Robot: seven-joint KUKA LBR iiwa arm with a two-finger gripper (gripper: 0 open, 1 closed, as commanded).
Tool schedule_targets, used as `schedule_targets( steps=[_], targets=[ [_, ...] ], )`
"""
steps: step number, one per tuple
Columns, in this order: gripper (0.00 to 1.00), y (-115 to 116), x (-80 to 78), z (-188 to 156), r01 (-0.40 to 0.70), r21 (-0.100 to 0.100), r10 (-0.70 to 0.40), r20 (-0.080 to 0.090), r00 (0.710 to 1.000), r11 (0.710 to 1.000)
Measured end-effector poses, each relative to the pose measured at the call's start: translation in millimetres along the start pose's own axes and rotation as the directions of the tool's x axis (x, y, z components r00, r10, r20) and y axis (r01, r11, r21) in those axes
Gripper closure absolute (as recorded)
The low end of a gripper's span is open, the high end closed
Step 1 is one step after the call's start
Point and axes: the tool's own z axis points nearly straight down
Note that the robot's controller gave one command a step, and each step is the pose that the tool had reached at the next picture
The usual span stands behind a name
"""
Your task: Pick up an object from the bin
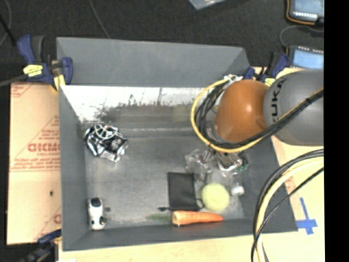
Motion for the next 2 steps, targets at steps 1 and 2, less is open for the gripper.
schedule_targets(
  steps=[1,2],
  targets=[
    [1.00,-0.3,6.4,-38.8,-0.003,-0.003,0.003,-0.006,1.000,1.000],
    [1.00,-19.5,4.9,-121.8,0.005,0.000,-0.005,0.004,1.000,1.000]
  ],
)
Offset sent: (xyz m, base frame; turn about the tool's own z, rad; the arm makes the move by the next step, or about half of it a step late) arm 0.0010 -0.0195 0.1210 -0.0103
